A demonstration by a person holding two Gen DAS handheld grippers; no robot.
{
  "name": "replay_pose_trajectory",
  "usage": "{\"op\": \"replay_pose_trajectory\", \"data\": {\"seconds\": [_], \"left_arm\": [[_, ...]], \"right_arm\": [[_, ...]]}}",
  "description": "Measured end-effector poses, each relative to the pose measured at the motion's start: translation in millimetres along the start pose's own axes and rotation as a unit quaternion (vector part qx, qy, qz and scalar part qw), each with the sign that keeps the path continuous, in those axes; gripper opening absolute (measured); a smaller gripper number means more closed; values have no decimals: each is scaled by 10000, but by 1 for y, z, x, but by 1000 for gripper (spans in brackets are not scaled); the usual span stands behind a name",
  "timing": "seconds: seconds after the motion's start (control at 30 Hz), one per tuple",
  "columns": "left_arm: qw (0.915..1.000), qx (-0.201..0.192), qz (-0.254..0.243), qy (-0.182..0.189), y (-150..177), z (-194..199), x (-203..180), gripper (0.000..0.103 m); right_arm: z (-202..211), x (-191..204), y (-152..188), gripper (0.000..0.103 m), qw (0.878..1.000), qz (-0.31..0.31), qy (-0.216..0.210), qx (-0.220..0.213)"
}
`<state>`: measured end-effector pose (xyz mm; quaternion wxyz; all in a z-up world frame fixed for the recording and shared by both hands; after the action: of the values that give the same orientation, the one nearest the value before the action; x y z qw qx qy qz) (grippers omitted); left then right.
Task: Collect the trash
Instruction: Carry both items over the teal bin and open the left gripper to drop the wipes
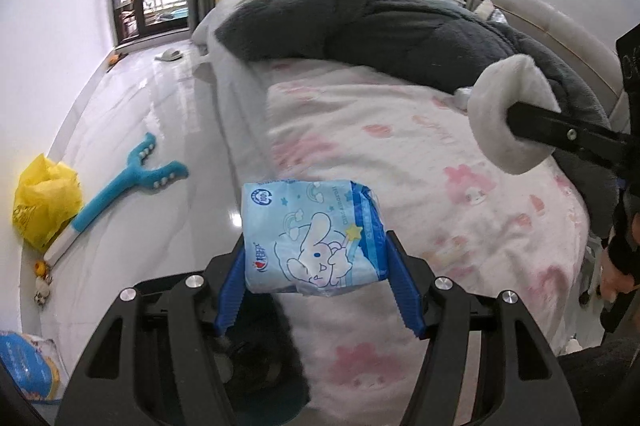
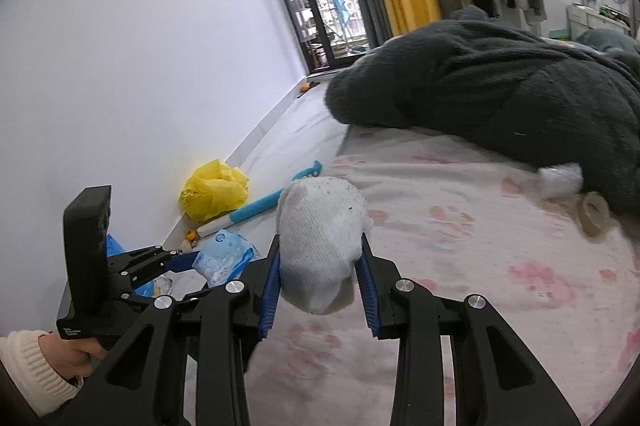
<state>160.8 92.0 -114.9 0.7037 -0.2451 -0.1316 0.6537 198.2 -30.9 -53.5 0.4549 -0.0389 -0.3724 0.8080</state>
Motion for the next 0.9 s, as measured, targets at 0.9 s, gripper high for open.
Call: {"op": "replay_pose_trajectory", "data": {"seconds": [0.9], "left_arm": [[9823, 1526, 1055, -261, 90, -33, 127, 67]], "right_arm": [[-77, 116, -22, 35, 9955, 662, -542, 395]]}}
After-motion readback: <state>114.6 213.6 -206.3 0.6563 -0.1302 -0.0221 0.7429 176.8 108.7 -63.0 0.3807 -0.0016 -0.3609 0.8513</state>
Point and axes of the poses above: each gripper's, at about its wrist camera, not at the fingertips, and z roughly against the way its jaws point, x to its left, y to its underside, the point moved 6 cm from there along -z, roughly the way its jaws point, and after that the axes turned 11 degrees about x, right-handed, at the moved point
